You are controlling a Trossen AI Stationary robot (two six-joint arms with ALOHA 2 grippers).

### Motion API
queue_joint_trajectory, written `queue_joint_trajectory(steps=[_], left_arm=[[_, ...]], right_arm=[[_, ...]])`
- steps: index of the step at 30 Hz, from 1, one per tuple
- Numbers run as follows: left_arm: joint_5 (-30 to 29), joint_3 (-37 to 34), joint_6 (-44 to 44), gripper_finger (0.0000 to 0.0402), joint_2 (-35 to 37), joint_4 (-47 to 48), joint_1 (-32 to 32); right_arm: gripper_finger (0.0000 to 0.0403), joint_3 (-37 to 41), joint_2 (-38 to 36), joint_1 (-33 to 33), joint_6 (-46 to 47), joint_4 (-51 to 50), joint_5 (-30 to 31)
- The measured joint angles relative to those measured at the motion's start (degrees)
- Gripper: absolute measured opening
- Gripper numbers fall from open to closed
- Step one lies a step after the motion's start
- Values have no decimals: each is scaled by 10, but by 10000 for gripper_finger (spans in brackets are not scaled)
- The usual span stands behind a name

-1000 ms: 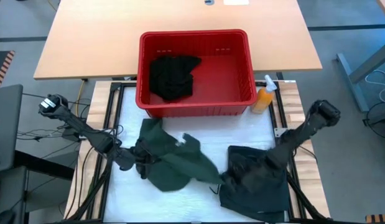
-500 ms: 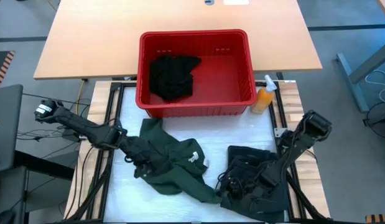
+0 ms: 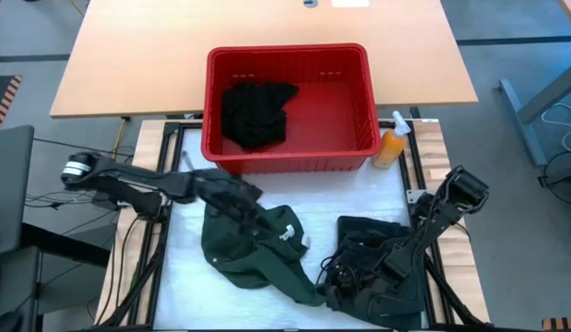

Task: Fold laundry
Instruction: Fold the green shirt

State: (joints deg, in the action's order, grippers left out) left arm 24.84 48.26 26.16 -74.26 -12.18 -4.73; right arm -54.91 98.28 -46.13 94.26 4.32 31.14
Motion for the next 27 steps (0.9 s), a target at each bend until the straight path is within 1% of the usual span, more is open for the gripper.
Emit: queue_joint_trajectory(steps=[2,3,5,8,12,15,17,19,22,27], left_arm=[[0,55,-62,123,-51,44,0],[0,88,-107,123,-77,77,3],[-9,159,-206,127,-129,177,7],[-50,274,-326,138,-211,325,14],[-106,404,-420,153,-307,474,22],[-121,478,-470,161,-364,544,29],[-119,510,-495,163,-392,581,33],[-121,528,-524,164,-411,598,36],[-120,530,-546,164,-429,613,43],[-103,520,-540,163,-431,614,61]], right_arm=[[35,0,0,1,0,8,0],[35,0,0,1,0,13,0],[35,0,0,1,-1,21,0],[35,0,0,1,-1,32,0],[35,0,0,1,-3,36,1],[35,0,0,1,-15,37,2],[35,0,0,1,-21,37,2],[35,0,0,1,-25,38,4],[36,0,0,1,-26,39,7],[36,0,0,1,-33,39,9]])
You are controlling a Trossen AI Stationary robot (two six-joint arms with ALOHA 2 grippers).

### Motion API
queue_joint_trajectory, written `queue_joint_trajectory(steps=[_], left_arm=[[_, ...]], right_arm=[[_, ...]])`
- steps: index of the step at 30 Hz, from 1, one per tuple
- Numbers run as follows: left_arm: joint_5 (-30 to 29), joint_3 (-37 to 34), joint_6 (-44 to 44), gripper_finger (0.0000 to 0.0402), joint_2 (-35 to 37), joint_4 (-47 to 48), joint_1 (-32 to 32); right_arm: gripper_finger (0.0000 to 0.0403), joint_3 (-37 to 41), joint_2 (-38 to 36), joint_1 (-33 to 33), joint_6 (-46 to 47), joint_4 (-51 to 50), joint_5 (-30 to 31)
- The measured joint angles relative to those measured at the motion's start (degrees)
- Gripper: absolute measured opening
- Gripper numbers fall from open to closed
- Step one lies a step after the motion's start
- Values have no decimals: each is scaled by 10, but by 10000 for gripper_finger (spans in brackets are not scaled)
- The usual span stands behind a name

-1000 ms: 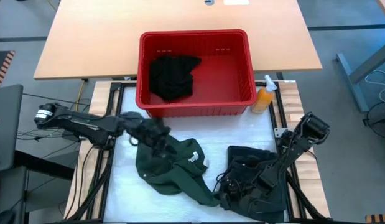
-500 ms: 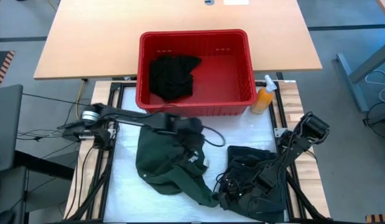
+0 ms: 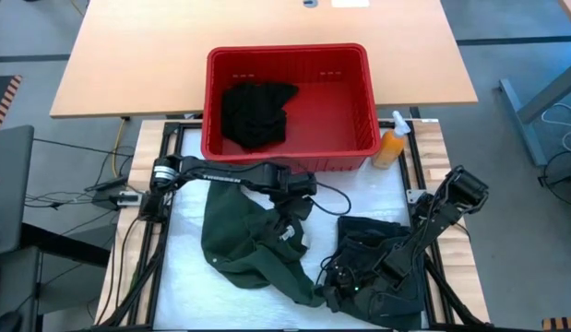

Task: Fold laundry
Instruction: Fold the green shirt

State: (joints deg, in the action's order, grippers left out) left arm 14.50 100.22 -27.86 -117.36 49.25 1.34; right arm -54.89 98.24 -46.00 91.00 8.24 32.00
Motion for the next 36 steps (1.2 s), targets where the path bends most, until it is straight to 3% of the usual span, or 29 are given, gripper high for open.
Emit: queue_joint_trajectory(steps=[10,22,25,30,36], left_arm=[[-31,-3,-14,162,-12,-5,24],[30,-5,1,157,-47,49,31],[28,-7,11,123,-46,64,29],[33,-5,18,15,-42,131,29],[32,10,15,2,19,197,29]], right_arm=[[36,0,0,2,-30,-3,-3],[36,0,0,12,-56,-6,-21],[36,0,0,15,-60,-9,-21],[36,0,-8,27,-88,-18,-22],[36,0,-90,57,-212,-27,-12]])
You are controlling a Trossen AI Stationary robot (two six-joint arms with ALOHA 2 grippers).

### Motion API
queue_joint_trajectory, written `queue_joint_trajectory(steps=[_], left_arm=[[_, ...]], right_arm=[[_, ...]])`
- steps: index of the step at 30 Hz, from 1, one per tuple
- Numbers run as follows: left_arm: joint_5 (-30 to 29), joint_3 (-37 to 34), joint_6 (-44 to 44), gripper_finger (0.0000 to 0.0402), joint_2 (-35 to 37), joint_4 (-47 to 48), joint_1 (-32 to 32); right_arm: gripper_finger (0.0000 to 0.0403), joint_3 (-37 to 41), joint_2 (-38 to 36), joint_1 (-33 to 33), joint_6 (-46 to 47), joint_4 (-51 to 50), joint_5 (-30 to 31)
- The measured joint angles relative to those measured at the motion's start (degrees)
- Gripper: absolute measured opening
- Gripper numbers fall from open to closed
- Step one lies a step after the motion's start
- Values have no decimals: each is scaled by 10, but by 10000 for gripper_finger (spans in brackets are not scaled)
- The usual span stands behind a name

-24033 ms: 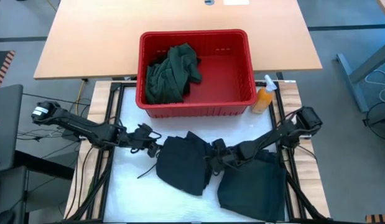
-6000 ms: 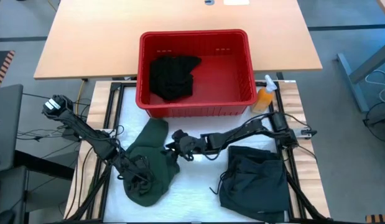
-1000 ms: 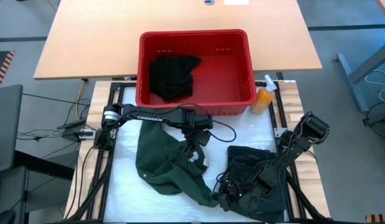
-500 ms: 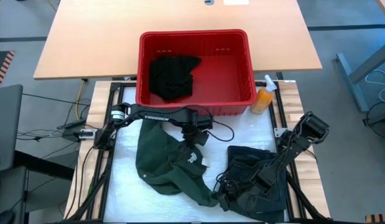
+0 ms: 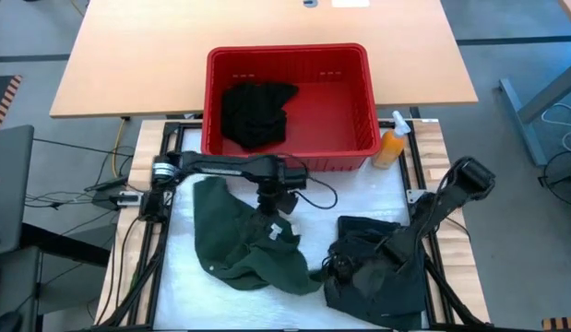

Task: Fold laundry
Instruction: Fold the green shirt

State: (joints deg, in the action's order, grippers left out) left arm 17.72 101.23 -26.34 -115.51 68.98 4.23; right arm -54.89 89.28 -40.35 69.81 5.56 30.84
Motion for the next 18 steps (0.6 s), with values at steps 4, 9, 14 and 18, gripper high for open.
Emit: queue_joint_trajectory(steps=[4,9,14,18], left_arm=[[0,5,17,1,98,-19,0],[-19,11,79,1,258,-54,1],[-160,11,156,0,401,-60,-21],[-296,11,220,0,483,-60,-59]], right_arm=[[36,0,-84,31,-134,0,13],[36,0,-183,69,-275,1,14],[36,0,-267,103,-401,41,11],[36,0,-319,133,-546,119,-25]])
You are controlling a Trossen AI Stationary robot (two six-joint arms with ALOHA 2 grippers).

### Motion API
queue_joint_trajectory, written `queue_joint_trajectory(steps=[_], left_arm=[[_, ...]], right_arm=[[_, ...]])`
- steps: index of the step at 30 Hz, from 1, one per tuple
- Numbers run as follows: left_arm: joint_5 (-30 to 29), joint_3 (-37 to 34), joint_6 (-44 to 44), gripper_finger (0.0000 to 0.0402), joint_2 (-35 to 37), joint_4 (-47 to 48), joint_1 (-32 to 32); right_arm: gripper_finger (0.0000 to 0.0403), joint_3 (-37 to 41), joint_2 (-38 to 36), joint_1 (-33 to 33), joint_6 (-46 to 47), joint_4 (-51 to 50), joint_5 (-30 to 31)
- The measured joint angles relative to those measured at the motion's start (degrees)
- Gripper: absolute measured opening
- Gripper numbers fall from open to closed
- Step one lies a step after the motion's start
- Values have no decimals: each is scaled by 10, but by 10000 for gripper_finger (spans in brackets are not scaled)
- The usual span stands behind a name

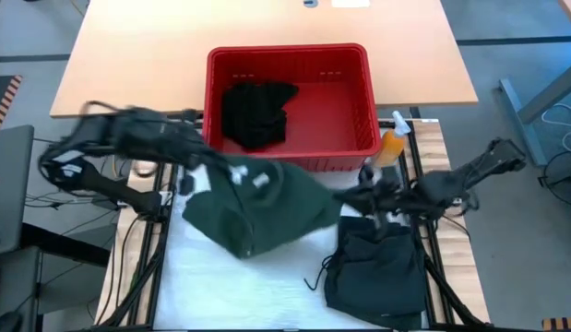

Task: Fold laundry
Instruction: Fold the green shirt

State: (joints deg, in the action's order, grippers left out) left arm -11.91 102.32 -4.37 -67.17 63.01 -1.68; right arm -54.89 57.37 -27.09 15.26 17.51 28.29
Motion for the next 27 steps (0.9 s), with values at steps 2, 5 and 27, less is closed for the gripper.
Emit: queue_joint_trajectory(steps=[2,5,27], left_arm=[[-52,0,26,0,26,4,-17],[-120,0,68,0,47,11,-35],[105,-467,336,0,46,3,-198]], right_arm=[[36,0,-22,21,-72,29,-12],[36,0,-47,60,-139,70,-26],[35,0,228,38,221,-98,-193]])
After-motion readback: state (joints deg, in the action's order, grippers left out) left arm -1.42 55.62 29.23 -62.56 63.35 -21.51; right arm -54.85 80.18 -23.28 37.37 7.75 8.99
